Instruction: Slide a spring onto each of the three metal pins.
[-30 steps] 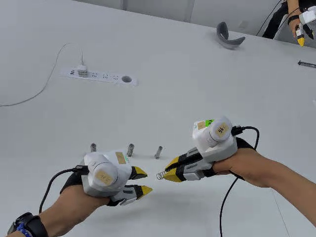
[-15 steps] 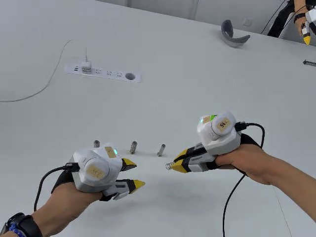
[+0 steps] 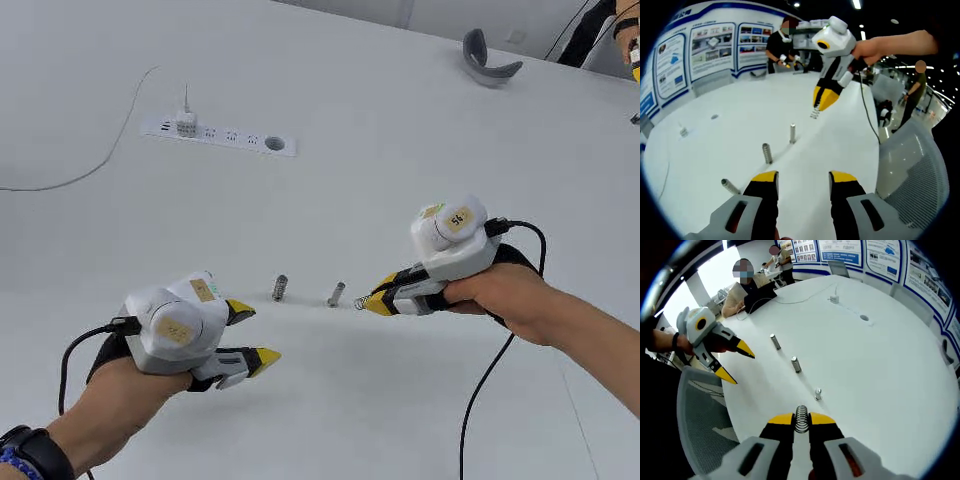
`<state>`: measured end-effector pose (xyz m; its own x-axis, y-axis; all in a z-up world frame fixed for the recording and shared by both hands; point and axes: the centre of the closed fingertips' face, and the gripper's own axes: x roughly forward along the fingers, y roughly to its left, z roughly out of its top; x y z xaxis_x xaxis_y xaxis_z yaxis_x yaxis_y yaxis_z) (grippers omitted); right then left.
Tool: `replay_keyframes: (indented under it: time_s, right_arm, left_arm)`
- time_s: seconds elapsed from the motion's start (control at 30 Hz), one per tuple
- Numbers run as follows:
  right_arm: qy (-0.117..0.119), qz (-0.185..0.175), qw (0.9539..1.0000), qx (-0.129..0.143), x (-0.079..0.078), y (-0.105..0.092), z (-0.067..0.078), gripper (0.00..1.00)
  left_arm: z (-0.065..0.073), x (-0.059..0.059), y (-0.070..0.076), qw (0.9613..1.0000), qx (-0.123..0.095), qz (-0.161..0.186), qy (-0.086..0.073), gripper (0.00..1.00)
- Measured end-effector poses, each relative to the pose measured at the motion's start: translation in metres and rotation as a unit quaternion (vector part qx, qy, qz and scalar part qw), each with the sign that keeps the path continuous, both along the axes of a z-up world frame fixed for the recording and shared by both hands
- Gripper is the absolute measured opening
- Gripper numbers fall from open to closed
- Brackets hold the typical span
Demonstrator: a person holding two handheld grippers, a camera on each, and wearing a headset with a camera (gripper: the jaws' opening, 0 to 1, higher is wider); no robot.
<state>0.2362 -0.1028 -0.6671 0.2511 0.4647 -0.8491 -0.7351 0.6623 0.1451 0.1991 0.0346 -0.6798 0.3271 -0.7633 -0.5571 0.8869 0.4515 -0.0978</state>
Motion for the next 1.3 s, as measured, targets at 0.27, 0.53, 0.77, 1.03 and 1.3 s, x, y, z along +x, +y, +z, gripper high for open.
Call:
replay_keyframes:
  time_s: [0.27, 0.53, 0.77, 1.03, 1.3]
  right_arm:
    - [0.002, -0.015, 0.9998, -0.009, 0.009, -0.005, -0.002, 0.12]
    - [0.003, -0.017, 0.9997, -0.015, 0.015, -0.006, -0.004, 0.12]
    - [0.006, -0.016, 0.9996, -0.023, 0.021, -0.008, -0.007, 0.12]
    - [0.010, -0.009, 0.9994, -0.031, 0.028, -0.003, -0.012, 0.12]
    - [0.016, 0.000, 0.9992, -0.037, 0.034, 0.003, -0.017, 0.12]
  left_arm:
    - [0.001, 0.009, 0.015, 0.9995, -0.004, 0.031, 0.001, 0.48]
    - [0.000, 0.012, 0.023, 0.9990, -0.005, 0.045, 0.006, 0.53]
    - [0.000, 0.016, 0.033, 0.9981, -0.007, 0.061, 0.008, 0.56]
    - [-0.002, 0.019, 0.045, 0.9969, -0.005, 0.077, 0.012, 0.60]
    - [0.000, 0.018, 0.049, 0.9963, -0.012, 0.084, 0.016, 0.64]
